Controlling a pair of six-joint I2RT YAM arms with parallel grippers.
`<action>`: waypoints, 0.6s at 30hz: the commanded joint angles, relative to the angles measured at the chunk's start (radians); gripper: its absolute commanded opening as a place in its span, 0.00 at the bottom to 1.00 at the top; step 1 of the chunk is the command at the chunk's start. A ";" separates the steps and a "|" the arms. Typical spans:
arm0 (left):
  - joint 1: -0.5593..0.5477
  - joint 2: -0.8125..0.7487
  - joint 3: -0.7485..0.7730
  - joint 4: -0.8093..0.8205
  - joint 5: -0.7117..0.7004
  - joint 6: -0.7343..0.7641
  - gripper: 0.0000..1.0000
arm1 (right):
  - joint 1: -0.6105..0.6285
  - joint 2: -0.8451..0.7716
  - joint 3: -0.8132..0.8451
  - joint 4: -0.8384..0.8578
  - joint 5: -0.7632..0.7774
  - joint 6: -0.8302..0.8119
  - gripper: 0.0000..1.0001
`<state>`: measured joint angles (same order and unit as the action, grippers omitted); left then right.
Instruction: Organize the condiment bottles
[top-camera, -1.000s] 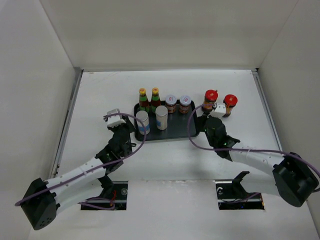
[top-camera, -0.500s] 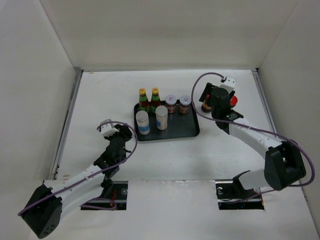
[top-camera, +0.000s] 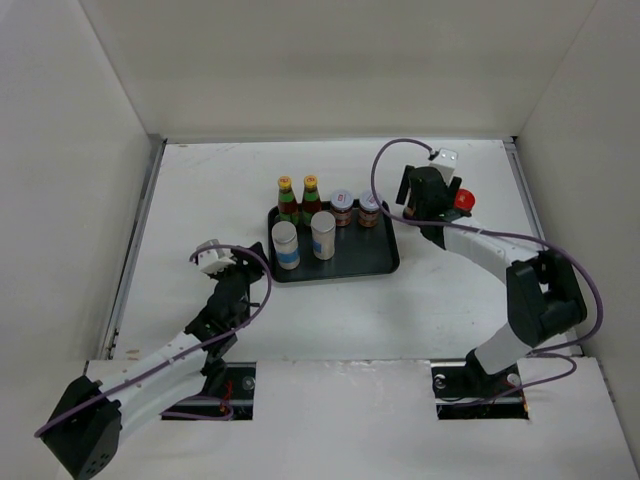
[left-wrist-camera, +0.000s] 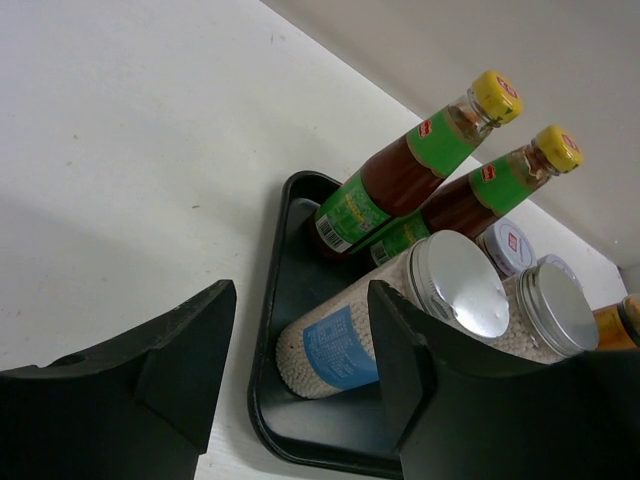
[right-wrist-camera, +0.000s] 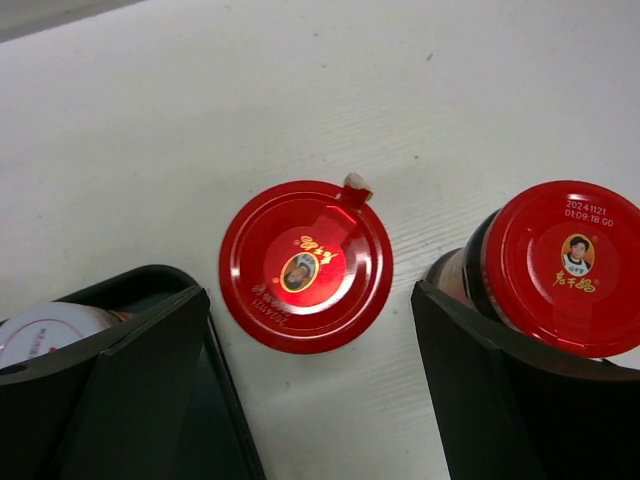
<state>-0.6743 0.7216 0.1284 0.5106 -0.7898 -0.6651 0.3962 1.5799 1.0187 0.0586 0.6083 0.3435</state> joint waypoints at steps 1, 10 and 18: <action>0.006 0.007 -0.009 0.054 0.014 -0.025 0.55 | -0.015 0.014 0.038 0.000 0.025 0.003 0.90; 0.023 0.036 -0.007 0.063 0.014 -0.036 0.61 | -0.032 0.118 0.087 0.018 -0.041 0.006 0.83; 0.031 0.065 -0.006 0.075 0.038 -0.051 0.62 | -0.014 0.007 0.009 0.150 0.033 -0.043 0.57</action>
<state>-0.6483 0.7799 0.1280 0.5304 -0.7704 -0.6971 0.3740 1.6863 1.0359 0.0834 0.5842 0.3325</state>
